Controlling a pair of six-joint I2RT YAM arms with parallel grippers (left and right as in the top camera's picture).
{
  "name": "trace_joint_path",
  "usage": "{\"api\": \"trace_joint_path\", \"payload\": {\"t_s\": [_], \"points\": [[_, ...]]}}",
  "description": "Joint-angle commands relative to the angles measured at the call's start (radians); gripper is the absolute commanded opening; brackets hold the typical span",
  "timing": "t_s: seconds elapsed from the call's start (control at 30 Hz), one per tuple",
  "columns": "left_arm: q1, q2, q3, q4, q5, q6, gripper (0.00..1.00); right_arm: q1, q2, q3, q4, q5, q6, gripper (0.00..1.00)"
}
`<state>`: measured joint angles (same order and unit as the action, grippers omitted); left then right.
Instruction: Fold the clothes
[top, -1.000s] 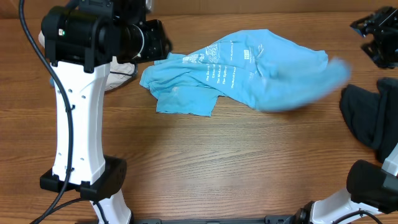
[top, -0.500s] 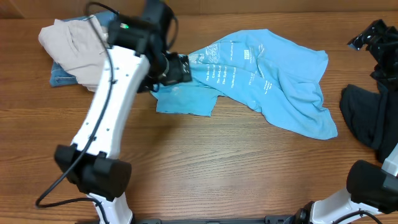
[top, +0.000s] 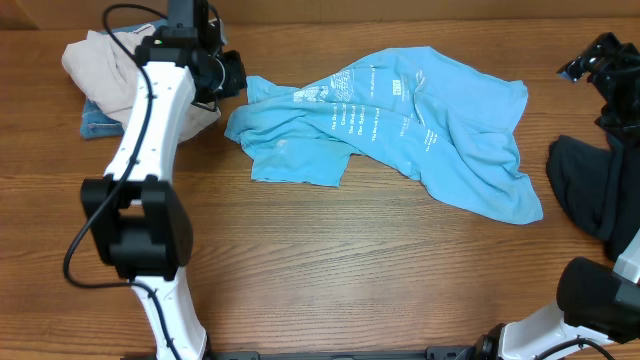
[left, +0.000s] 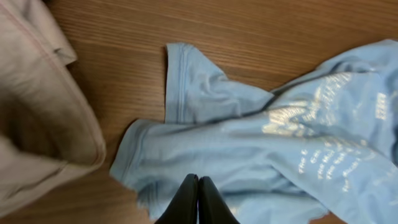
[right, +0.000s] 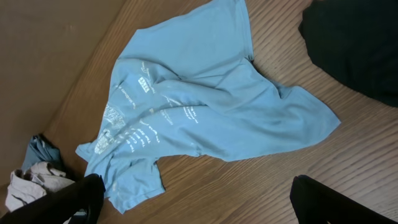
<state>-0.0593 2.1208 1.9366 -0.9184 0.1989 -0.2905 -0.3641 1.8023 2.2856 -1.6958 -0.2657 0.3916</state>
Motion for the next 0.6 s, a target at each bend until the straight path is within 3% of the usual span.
{"api": "trace_joint_path", "payload": {"t_s": [0.0,0.27,0.57], "points": [[-0.008,0.079,-0.004,0.084,-0.039,0.042,0.04,0.03,-0.013,0.009,0.002,-0.003,-0.008,1.0],[0.018,0.183,-0.004,0.146,-0.258,0.121,0.04,0.064,-0.012,-0.069,0.003,-0.004,-0.052,0.99],[0.116,0.232,-0.004,0.182,-0.304,0.135,0.04,0.068,-0.012,-0.122,0.003,-0.004,-0.052,0.93]]}}
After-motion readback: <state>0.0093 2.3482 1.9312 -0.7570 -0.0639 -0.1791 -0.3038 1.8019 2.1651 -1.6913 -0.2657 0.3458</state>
